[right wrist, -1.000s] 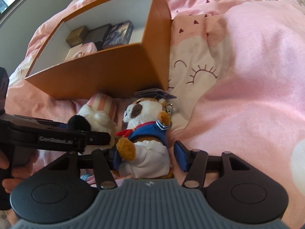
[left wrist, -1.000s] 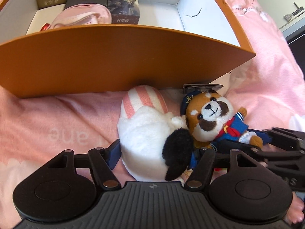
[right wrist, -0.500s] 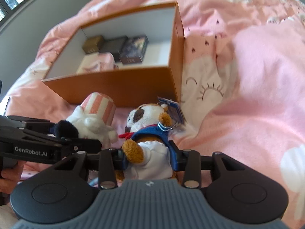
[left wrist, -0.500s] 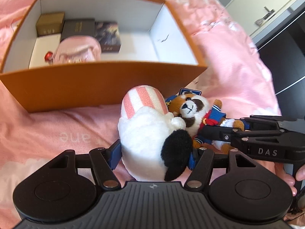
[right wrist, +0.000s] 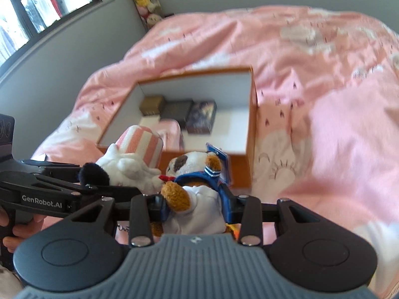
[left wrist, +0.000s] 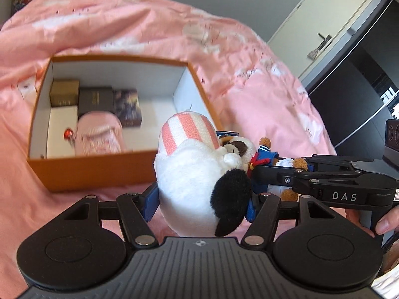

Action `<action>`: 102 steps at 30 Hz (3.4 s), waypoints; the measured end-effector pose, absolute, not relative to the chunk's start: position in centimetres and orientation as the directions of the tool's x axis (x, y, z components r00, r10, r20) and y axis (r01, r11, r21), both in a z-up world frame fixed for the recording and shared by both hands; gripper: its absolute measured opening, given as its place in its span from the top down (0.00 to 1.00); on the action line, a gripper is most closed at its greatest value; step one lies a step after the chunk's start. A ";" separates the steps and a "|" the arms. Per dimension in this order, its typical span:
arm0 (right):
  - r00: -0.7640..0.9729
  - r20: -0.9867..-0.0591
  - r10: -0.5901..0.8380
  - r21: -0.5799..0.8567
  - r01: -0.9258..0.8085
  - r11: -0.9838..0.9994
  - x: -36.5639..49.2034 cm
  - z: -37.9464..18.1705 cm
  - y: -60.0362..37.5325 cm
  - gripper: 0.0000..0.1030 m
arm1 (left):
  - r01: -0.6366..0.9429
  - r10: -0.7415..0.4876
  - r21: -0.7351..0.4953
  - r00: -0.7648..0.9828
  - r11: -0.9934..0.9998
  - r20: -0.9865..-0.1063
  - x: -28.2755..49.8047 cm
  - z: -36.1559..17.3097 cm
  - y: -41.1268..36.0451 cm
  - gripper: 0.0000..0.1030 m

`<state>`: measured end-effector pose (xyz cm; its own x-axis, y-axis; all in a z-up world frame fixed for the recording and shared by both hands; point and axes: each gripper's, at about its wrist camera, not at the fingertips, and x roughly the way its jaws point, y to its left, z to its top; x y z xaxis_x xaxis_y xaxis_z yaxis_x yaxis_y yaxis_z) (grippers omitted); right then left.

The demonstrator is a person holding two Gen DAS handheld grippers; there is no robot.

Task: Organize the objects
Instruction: 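Lift both plush toys and carry them over the orange box, then lower both plush toys into the orange box and open both tools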

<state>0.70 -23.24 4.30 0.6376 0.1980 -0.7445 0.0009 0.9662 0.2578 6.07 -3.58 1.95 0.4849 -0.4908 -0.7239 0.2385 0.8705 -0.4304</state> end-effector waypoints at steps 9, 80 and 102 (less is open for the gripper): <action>0.753 -0.634 0.175 0.259 -0.006 0.966 3.1 8.4 -23.3 0.61 | 0.233 -0.476 -0.425 0.576 0.875 -0.664 8.9 5.1 -2.3 0.28; 0.467 -0.882 0.065 0.090 0.031 0.995 16.4 -2.1 -23.2 0.79 | 0.174 -0.491 -0.462 0.400 0.870 -0.774 19.5 -7.1 -2.3 0.63; 0.501 -0.863 0.060 0.075 0.010 0.997 14.3 -1.6 -21.9 0.86 | 0.230 -0.452 -0.391 0.514 0.891 -0.729 15.7 -3.9 -3.1 0.63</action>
